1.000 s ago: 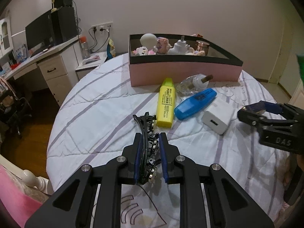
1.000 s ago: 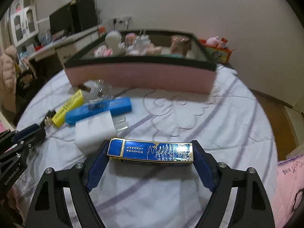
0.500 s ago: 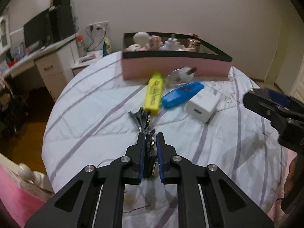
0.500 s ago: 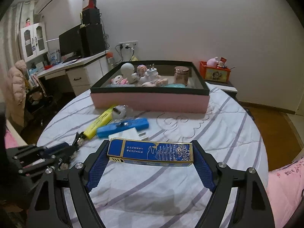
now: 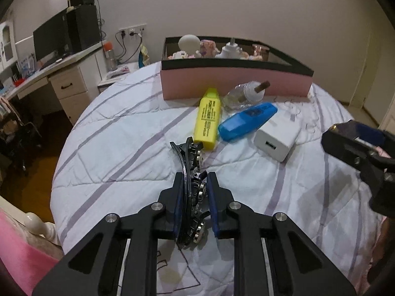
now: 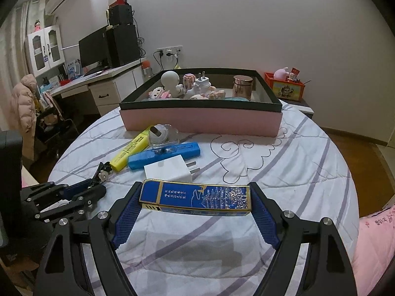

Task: Organize rigid objects
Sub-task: 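Lift the black hair clip and blue box from the bed, then carry the hair clip and blue box over the pink box and lower them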

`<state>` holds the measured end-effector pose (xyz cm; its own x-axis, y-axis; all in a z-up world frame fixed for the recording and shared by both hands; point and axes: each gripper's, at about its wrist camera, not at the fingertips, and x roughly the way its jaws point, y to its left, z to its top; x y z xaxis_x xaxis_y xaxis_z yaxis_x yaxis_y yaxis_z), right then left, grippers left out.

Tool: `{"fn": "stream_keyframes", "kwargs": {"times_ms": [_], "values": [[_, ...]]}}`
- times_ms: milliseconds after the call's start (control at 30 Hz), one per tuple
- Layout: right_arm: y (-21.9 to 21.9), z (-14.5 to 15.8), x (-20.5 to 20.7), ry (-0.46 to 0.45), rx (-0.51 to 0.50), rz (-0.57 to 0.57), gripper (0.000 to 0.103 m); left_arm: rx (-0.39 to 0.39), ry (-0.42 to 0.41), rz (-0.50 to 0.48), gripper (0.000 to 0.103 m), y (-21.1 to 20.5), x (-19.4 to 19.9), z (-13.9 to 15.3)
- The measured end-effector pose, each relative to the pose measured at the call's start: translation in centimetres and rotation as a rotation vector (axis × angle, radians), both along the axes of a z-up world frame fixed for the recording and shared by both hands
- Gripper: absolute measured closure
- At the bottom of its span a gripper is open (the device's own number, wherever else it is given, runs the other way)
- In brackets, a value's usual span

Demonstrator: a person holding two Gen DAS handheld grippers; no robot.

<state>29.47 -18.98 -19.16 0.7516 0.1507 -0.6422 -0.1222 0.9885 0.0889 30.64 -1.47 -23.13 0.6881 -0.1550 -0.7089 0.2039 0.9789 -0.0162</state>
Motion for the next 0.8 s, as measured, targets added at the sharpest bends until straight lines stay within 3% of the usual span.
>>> {"fn": "stream_keyframes", "kwargs": {"times_ms": [100, 267, 433, 800], "values": [[0.3, 0.1, -0.1, -0.012, 0.004, 0.002, 0.020, -0.046, -0.028, 0.007, 0.085, 0.5, -0.5, 1.4], [0.9, 1.4, -1.0, -0.068, -0.009, -0.015, 0.019, -0.050, -0.140, 0.017, 0.085, 0.1, -1.9, 5.6], [1.0, 4.1, -2.1, -0.153, -0.007, -0.054, 0.019, -0.014, -0.236, 0.020, 0.085, -1.5, -3.7, 8.9], [0.5, 10.4, -5.0, -0.345, -0.074, -0.175, 0.019, -0.022, -0.375, 0.017, 0.085, -3.6, -6.1, 14.4]]}}
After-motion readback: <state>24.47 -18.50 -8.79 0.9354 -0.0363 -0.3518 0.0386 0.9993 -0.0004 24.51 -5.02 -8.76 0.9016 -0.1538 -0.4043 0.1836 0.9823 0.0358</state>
